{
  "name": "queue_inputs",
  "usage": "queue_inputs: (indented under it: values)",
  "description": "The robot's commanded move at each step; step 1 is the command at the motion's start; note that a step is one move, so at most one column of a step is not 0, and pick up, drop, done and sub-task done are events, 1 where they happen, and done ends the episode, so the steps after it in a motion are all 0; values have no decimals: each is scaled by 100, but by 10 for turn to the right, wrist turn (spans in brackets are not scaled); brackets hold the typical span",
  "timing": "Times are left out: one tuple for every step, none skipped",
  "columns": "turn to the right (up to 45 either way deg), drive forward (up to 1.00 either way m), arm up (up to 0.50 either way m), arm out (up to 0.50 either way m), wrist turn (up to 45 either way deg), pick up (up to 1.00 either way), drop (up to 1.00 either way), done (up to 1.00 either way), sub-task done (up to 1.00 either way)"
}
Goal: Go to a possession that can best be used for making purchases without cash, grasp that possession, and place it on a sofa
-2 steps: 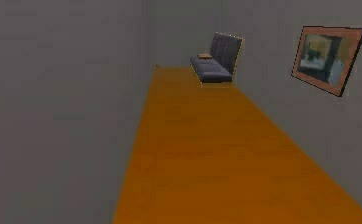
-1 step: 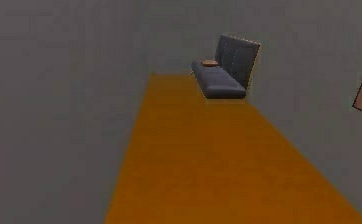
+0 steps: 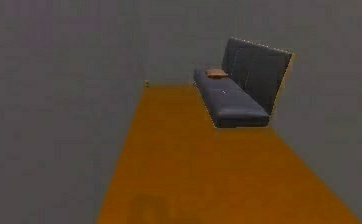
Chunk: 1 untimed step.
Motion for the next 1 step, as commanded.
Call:
queue_inputs:
  values:
    - [0,100,0,0,0,0,0,0,0]
